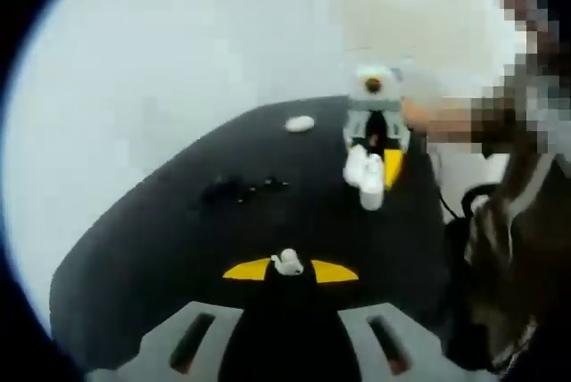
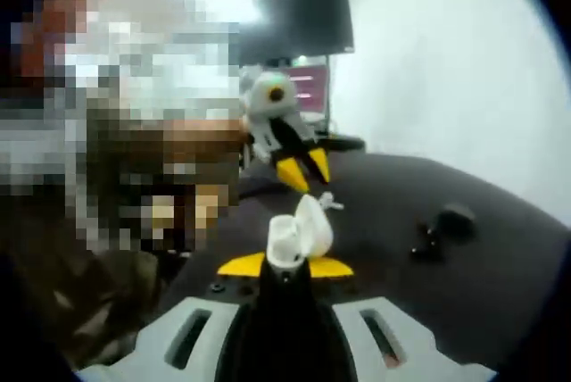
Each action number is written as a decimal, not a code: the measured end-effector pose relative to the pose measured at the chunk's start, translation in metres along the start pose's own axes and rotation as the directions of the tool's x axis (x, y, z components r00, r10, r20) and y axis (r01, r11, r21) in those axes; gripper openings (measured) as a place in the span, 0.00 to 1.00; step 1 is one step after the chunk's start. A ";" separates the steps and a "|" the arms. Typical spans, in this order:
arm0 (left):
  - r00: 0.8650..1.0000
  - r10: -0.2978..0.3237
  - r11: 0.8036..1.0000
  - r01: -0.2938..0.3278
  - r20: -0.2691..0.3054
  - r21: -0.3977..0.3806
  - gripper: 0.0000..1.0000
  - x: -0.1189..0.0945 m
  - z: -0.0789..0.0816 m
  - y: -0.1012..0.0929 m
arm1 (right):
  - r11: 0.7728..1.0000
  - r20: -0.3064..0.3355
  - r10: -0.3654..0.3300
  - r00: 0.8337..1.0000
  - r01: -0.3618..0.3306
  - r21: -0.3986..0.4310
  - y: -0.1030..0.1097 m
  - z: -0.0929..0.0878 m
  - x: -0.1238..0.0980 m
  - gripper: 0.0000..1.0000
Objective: Pick up three earphones and place each one into its charging case using tactile feedback, ensure that each earphone is properly inserted and securely positioned inside the case.
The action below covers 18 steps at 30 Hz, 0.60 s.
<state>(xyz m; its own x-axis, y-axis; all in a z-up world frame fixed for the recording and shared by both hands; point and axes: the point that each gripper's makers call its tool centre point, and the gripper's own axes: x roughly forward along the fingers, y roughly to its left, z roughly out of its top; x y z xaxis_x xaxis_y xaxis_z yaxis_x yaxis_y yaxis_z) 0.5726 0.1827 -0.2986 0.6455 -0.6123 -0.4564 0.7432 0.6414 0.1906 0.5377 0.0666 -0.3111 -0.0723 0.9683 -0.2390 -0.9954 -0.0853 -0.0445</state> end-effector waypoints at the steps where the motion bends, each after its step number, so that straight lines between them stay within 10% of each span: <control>1: 0.998 0.055 0.998 -0.054 0.013 -0.043 0.19 0.000 -0.001 0.004 | 1.000 0.000 -0.001 1.000 0.001 -0.001 0.000 0.000 0.000 0.18; 5: 0.978 0.208 0.919 -0.201 -0.016 -0.340 0.24 0.004 -0.018 0.007 | 1.000 0.001 0.002 1.000 -0.002 0.001 0.000 0.000 0.000 0.18; 10: 0.949 0.309 0.931 -0.290 0.057 -0.221 0.20 0.012 -0.016 0.003 | 1.000 -0.001 0.000 1.000 0.000 -0.003 0.000 0.000 0.000 0.18; 18: 0.952 0.304 0.921 -0.285 0.035 -0.266 0.14 0.022 -0.013 -0.002 | 1.000 0.000 0.001 1.000 -0.001 -0.008 0.000 -0.001 0.000 0.18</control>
<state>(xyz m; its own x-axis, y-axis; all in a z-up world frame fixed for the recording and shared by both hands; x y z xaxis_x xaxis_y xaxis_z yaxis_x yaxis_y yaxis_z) 0.5828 0.1736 -0.3203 0.8468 -0.4039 -0.3462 0.4538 0.8880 0.0738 0.5379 0.0661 -0.3115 -0.0730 0.9682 -0.2392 -0.9948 -0.0878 -0.0518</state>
